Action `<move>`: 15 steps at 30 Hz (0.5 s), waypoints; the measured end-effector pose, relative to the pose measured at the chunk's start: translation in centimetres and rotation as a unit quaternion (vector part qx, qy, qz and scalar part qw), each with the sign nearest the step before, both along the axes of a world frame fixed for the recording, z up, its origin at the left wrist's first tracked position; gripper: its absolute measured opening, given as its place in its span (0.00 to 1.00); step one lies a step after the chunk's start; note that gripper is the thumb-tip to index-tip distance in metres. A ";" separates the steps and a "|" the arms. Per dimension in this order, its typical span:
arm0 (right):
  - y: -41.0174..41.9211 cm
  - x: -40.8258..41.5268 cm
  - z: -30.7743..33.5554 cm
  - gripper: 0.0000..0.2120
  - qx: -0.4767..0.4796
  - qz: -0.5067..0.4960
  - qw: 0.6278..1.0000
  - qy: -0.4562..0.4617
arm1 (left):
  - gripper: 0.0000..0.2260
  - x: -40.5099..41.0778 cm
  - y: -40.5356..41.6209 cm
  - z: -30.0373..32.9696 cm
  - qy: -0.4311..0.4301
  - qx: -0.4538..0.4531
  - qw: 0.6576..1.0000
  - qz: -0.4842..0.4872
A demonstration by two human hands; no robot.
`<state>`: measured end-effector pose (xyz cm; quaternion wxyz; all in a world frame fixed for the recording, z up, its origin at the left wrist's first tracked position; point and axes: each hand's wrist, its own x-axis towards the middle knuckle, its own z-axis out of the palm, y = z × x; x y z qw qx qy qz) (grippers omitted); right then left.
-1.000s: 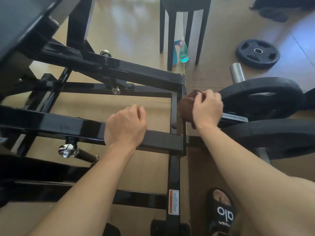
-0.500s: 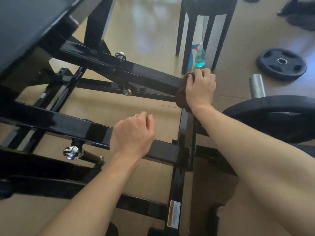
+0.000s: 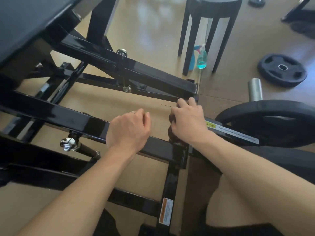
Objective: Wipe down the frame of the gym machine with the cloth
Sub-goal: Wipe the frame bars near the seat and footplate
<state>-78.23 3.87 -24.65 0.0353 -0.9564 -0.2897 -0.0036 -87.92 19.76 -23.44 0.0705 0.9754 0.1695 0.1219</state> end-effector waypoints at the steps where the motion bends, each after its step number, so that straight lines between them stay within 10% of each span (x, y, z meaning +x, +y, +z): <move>1: -0.2 -0.9 -0.2 0.13 0.009 0.020 1.000 0.017 | 0.18 0.0 0.0 -0.1 -0.002 -0.004 1.000 0.000; 9: 2.0 7.3 0.2 0.10 0.405 -0.115 0.907 -0.027 | 0.18 0.0 -0.1 -0.1 -0.012 0.013 1.000 0.007; 15: 7.6 11.4 -0.6 0.20 0.272 -0.122 0.954 -0.021 | 0.18 0.0 -0.4 0.0 -0.004 0.031 1.000 0.004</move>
